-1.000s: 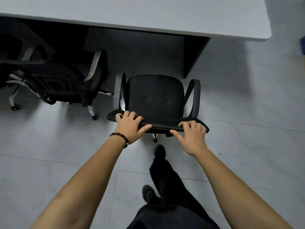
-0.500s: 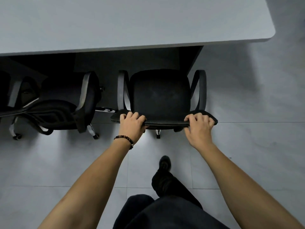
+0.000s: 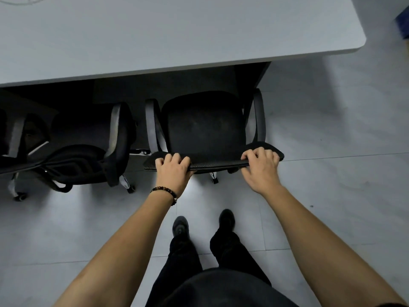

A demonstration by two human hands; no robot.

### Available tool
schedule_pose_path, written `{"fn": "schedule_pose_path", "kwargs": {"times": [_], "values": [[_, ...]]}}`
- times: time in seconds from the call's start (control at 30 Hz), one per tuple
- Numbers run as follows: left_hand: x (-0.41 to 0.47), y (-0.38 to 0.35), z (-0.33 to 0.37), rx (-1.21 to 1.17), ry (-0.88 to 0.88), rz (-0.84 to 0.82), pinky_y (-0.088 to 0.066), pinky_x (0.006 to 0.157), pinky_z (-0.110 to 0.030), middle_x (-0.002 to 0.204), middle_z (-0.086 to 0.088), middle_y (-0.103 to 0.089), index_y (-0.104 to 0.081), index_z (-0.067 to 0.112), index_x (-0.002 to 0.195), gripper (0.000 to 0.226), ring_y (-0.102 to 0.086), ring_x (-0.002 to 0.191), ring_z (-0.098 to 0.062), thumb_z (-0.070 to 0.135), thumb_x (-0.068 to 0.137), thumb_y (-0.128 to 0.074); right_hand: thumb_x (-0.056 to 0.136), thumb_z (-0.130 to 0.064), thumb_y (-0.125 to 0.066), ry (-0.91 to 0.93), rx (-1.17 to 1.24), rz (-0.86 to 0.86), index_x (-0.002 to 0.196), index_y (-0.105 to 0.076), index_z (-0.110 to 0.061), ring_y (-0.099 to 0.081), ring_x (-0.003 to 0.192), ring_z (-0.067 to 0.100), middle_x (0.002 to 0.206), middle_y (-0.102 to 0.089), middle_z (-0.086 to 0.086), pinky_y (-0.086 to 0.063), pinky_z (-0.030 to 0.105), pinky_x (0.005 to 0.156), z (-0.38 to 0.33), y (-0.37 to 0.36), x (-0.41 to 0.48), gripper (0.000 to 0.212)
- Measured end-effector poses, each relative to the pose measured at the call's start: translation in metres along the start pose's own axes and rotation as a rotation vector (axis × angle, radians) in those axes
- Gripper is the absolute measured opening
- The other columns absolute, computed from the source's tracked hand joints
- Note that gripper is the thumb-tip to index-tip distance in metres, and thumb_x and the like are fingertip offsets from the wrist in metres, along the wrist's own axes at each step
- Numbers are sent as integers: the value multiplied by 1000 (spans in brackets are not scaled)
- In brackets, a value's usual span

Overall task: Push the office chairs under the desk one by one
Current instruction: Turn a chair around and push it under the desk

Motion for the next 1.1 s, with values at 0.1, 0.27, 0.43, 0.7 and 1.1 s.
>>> {"fn": "schedule_pose_path", "kwargs": {"times": [0.1,0.27,0.43,0.7,1.1], "values": [[6,3,-21,-24,-23,23,-31,87,-43,97,-3,-57,-60,21,101,32,-49,94,-27,50,87,-56,86,-36,-60,-10,-4,-10,103,-59,-25,-45,100,26,103,-51,2,-27,44,99,-17,-6,1,20],[2,3,-55,-16,-19,13,-30,96,-48,106,-2,-57,-59,27,112,56,-48,103,-27,70,84,-34,88,-39,-58,-37,4,9,103,-59,-25,-46,100,26,101,-51,2,-27,44,99,-36,-13,-2,20],[-5,1,-62,-31,16,-14,-19,108,-57,108,-4,-55,-56,25,115,59,-46,109,-31,68,85,-29,89,-39,-58,-49,2,14,104,-59,-25,-46,100,26,101,-51,2,-29,44,99,-36,-17,-6,21],[-14,-5,-43,-33,-20,-105,-21,105,-54,104,-3,-48,-53,22,110,65,-43,103,-29,70,84,-17,88,-39,-61,-86,9,12,103,-59,-25,-46,99,26,100,-50,1,-29,42,100,-19,-15,-18,20],[-6,-1,-43,-49,-40,-10,-27,97,-54,99,-4,-52,-57,21,106,70,-46,96,-29,71,83,-12,87,-34,-59,-71,-47,25,105,-58,-24,-48,99,28,103,-52,4,-30,43,96,-22,-7,-12,20]]}}
Point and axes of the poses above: each hand's wrist, its own x-axis towards the middle knuckle, its own y-axis out of the back of the hand, z = x × y, the point moved 8 cm from there along x, towards the middle knuckle
